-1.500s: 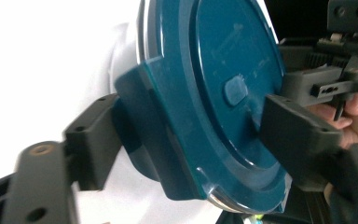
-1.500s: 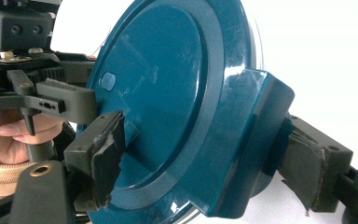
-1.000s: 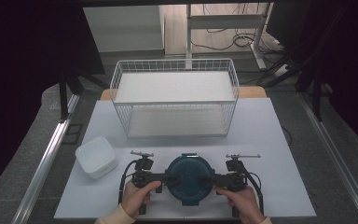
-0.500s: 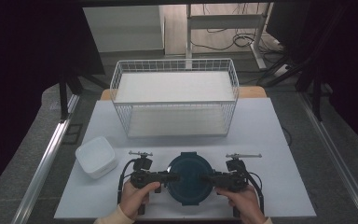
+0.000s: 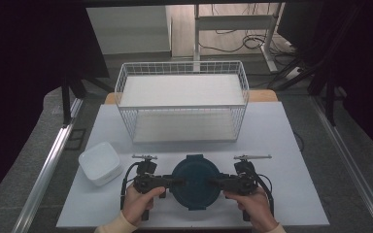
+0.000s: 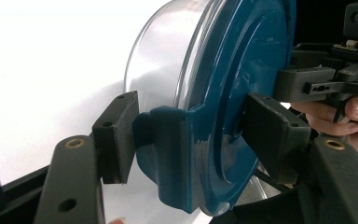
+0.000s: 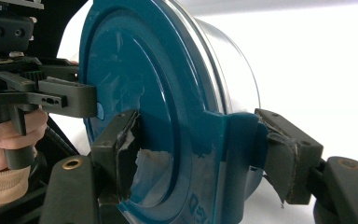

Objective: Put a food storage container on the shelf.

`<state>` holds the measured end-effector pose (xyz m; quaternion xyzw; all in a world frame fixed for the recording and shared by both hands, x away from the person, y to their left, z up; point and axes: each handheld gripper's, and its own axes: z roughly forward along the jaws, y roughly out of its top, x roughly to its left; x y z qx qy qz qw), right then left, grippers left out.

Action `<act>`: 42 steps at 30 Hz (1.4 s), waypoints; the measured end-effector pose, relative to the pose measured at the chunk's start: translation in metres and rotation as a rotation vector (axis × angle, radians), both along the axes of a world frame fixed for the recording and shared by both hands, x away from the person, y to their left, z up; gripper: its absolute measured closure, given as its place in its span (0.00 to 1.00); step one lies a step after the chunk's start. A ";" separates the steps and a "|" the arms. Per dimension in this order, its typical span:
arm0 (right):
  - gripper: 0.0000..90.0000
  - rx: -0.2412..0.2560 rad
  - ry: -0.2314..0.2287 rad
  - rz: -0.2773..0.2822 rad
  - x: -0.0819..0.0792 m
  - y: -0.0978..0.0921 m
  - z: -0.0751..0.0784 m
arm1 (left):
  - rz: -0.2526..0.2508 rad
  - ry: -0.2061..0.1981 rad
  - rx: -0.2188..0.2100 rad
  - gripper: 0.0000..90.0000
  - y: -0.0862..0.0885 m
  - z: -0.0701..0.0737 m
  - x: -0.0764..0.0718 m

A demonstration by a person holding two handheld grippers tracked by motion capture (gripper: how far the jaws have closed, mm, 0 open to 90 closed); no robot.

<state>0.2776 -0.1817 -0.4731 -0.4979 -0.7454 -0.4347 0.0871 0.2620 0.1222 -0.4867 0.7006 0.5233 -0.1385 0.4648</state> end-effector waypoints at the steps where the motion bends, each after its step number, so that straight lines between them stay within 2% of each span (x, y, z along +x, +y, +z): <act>1: 0.37 0.000 -0.003 0.001 0.001 0.000 0.001 | 0.002 -0.004 0.001 0.42 0.000 0.001 0.000; 8: 0.38 0.009 -0.021 0.006 0.006 0.002 0.011 | 0.008 -0.035 0.008 0.42 0.002 0.013 0.004; 10: 0.38 0.011 -0.036 0.006 0.009 0.002 0.018 | 0.010 -0.042 0.008 0.42 0.002 0.019 0.006; 16: 0.38 0.023 -0.057 0.001 0.014 0.003 0.032 | 0.012 -0.077 0.021 0.42 0.002 0.039 0.012; 19: 0.38 0.032 -0.075 0.001 0.018 0.002 0.045 | 0.012 -0.098 0.023 0.42 0.002 0.053 0.017; 27: 0.38 0.031 -0.118 0.002 0.025 0.002 0.068 | 0.012 -0.121 0.014 0.42 0.003 0.072 0.024; 34: 0.38 0.036 -0.149 0.007 0.029 0.005 0.086 | 0.008 -0.153 0.025 0.42 0.006 0.092 0.028; 42: 0.39 0.029 -0.179 0.023 0.035 0.008 0.104 | 0.008 -0.166 0.018 0.42 0.011 0.105 0.032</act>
